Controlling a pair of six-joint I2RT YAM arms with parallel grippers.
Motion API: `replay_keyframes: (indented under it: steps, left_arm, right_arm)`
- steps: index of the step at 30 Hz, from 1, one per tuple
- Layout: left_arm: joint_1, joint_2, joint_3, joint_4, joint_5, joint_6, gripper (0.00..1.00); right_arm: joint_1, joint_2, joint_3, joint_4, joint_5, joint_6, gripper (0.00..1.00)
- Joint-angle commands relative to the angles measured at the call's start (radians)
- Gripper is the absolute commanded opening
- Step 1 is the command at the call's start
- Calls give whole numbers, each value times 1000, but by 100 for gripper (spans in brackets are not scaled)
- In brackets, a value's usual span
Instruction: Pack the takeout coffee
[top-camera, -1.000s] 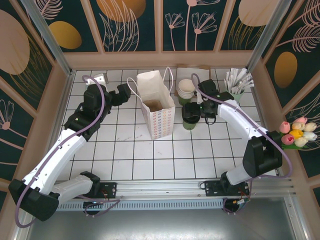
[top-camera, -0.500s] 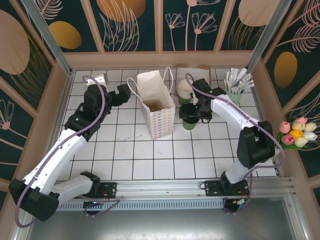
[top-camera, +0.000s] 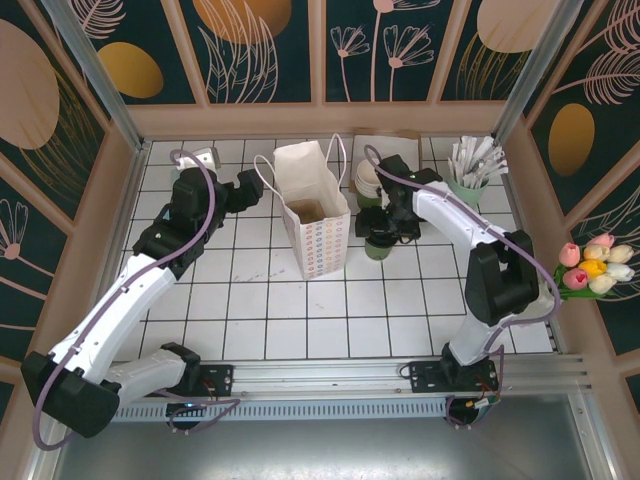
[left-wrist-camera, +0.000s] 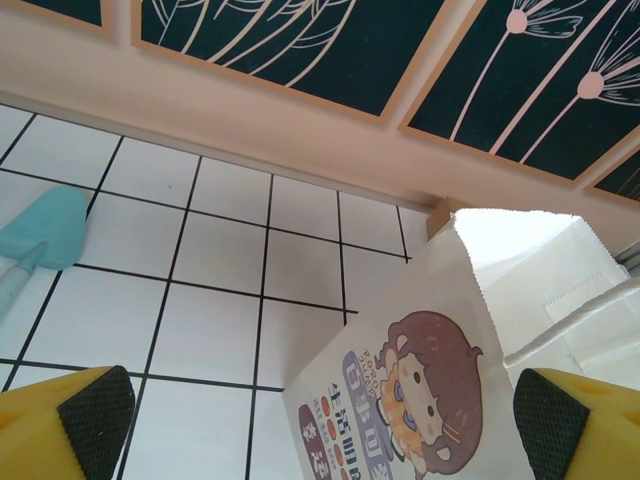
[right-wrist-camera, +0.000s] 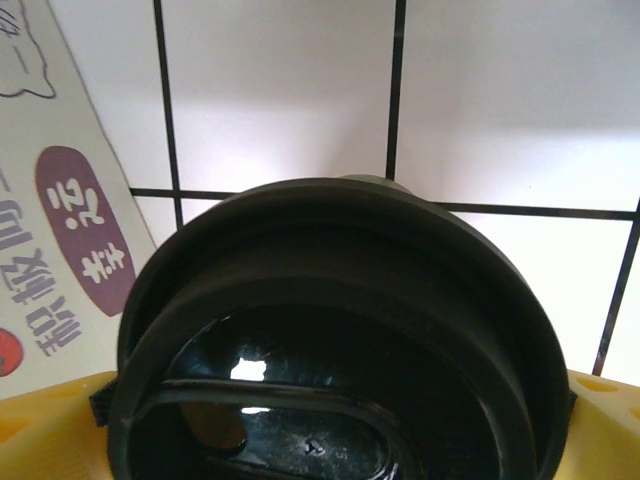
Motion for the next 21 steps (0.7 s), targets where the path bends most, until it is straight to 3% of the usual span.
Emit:
replay_keyframes:
  steps: [1,21]
  left_arm:
    - [4,3,1,2,5,24,99]
    - [4,-7,-19,-6,-5,24,99]
  right_arm:
    - [7,26,46,-68,33,19,99]
    - [39,109,165,-208,104,-10,99]
